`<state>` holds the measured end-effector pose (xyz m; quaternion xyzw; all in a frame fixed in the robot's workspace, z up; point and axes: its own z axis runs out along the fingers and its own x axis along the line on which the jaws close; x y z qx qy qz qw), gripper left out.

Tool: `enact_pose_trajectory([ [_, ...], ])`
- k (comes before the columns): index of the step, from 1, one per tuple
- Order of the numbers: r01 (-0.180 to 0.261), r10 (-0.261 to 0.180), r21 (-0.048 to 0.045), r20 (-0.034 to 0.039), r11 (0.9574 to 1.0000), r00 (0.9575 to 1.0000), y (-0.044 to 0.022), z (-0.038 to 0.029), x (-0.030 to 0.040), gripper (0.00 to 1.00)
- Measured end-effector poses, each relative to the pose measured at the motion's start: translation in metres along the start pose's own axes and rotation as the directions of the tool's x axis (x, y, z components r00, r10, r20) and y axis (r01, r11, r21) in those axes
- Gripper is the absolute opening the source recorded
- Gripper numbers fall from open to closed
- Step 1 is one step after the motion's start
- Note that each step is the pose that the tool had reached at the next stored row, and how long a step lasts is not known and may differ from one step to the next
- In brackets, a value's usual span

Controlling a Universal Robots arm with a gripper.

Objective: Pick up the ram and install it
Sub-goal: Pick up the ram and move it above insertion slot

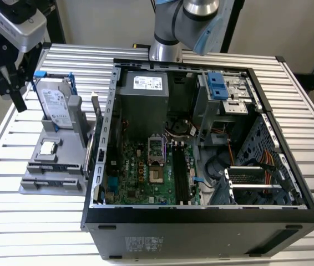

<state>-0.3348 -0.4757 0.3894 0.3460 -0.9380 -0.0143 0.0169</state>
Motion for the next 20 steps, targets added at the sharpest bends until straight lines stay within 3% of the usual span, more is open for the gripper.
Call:
enact_pose_trajectory([
  [13, 0.075, -0.075, 0.0106, 0.0093, 0.9971, 0.9971, 0.0, 0.0, -0.0001, 0.0],
  [17, 0.114, -0.114, 0.0103, 0.0088, 0.9934, 0.9934, 0.0001, 0.0, 0.0, 0.0],
  [20, 0.146, -0.146, 0.0055, 0.0134, 0.9893, 0.9892, 0.0001, 0.0, 0.0, 0.0],
])
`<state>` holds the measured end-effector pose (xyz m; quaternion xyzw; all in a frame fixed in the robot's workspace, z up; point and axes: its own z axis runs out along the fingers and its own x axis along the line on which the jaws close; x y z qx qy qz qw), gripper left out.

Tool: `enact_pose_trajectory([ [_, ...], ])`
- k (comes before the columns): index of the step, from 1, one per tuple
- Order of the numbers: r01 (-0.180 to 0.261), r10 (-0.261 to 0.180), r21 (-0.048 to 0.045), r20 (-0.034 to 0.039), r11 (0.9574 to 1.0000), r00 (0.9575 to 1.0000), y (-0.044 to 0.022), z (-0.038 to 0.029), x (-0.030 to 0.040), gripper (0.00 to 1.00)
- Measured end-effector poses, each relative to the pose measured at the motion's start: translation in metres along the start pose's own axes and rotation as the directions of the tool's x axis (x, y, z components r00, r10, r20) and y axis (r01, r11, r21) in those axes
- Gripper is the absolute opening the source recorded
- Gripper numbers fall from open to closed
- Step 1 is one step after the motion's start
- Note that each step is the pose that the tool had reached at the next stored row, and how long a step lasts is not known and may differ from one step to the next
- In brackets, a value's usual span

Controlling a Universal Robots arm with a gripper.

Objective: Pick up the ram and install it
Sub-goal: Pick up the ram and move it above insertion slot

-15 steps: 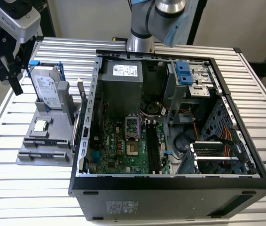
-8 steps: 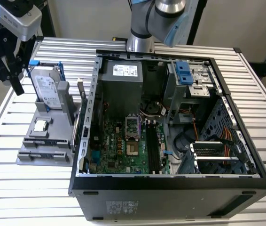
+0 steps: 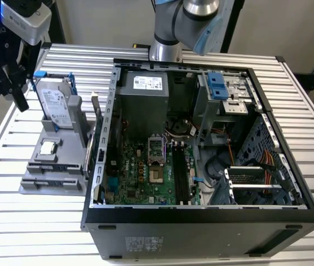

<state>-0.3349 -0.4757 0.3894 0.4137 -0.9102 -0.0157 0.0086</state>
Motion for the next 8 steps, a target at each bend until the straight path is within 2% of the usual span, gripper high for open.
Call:
enact_pose_trajectory([
  [4, 0.031, -0.031, -0.01, 0.0109, 0.9995, 0.9995, 0.0, 0.0, 0.0, 0.0],
  [8, 0.062, -0.062, -0.0122, 0.0127, 0.998, 0.998, 0.0, 0.0, -0.0001, 0.0],
])
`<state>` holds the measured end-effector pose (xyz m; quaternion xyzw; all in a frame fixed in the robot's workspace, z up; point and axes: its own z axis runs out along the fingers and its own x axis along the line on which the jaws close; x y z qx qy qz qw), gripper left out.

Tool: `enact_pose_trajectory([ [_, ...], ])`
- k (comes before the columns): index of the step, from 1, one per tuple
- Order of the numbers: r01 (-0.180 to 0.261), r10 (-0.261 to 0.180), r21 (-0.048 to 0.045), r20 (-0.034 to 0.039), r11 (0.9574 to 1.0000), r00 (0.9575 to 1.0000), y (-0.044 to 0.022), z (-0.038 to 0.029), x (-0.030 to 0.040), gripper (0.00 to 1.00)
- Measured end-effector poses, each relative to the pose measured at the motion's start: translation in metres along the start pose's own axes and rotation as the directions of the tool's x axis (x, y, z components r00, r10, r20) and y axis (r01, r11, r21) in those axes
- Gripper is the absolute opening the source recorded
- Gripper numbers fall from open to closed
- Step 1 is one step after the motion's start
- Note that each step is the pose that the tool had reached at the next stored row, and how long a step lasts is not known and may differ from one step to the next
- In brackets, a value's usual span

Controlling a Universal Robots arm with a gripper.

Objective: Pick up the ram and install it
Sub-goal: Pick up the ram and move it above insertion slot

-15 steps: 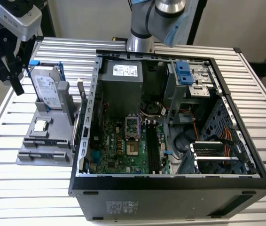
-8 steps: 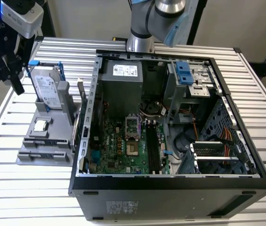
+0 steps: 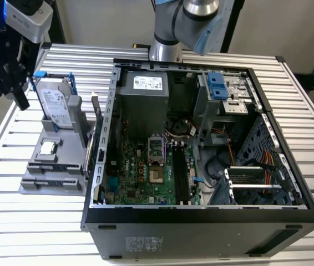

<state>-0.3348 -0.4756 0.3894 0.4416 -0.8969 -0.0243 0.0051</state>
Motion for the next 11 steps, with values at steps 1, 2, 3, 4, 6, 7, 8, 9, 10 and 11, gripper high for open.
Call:
enact_pose_trajectory([
  [1, 0.008, -0.008, -0.0001, -0.0004, 1.0, 1.0, 0.0, 0.0, 0.0, 0.0],
  [2, 0.016, -0.016, -0.0003, -0.0009, 0.9999, 0.9999, 0.0, -0.0001, 0.0001, 0.0],
  [3, 0.024, -0.024, -0.0003, -0.001, 0.9997, 0.9997, 0.0, 0.0, 0.0001, 0.0],
  [4, 0.033, -0.033, 0.0006, -0.0008, 0.9995, 0.9995, 0.0, 0.0, 0.0001, 0.0],
  [6, 0.05, -0.05, 0.0045, 0.0011, 0.9987, 0.9987, 0.0, -0.0001, 0.0, 0.0],
  [7, 0.059, -0.059, 0.0071, 0.0027, 0.9983, 0.9983, 0.0, -0.0001, 0.0, 0.0],
  [8, 0.067, -0.067, 0.0099, 0.0043, 0.9977, 0.9978, -0.0001, 0.0, 0.0, 0.0],
  [9, 0.074, -0.074, 0.0123, 0.0057, 0.9972, 0.9972, -0.0001, 0.0, 0.0, 0.0],
  [10, 0.081, -0.081, 0.0137, 0.0063, 0.9966, 0.9967, -0.0001, 0.0, 0.0, 0.0],
  [11, 0.087, -0.087, 0.0148, 0.0069, 0.9961, 0.9962, -0.0001, 0.0, 0.0, 0.0],
])
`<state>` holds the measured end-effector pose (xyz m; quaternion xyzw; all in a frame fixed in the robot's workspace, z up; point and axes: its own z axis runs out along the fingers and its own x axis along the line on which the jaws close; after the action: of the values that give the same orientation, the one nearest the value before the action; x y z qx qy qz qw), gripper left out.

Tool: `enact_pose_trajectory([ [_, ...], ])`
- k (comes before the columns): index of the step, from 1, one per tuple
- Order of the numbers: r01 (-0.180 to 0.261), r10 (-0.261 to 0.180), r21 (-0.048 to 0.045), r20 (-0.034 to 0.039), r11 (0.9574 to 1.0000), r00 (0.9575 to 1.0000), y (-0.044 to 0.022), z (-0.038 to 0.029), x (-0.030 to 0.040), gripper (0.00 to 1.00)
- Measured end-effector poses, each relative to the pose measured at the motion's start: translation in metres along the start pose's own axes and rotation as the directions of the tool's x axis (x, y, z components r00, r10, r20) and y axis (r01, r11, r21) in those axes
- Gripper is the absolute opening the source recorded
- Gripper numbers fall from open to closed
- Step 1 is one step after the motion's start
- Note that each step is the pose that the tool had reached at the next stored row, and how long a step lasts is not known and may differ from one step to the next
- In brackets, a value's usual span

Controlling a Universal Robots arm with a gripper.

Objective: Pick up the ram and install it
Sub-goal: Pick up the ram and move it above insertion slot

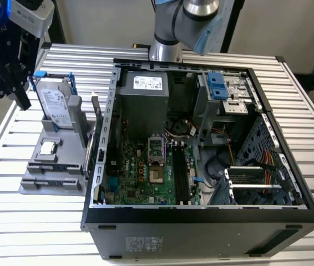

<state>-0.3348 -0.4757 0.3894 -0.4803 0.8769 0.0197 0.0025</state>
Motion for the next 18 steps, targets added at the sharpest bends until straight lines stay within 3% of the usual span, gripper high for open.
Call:
enact_pose_trajectory([
  [7, 0.039, -0.039, 0.0038, 0.0005, 0.9992, 0.9993, 0.0001, 0.0, 0.0001, 0.0],
  [14, 0.061, -0.061, 0.0148, -0.002, 0.998, 0.9981, 0.0, -0.0001, 0.0001, 0.0],
  [18, 0.081, -0.081, 0.0151, -0.0041, 0.9966, 0.9967, 0.0001, -0.0001, 0.0, 0.0],
])
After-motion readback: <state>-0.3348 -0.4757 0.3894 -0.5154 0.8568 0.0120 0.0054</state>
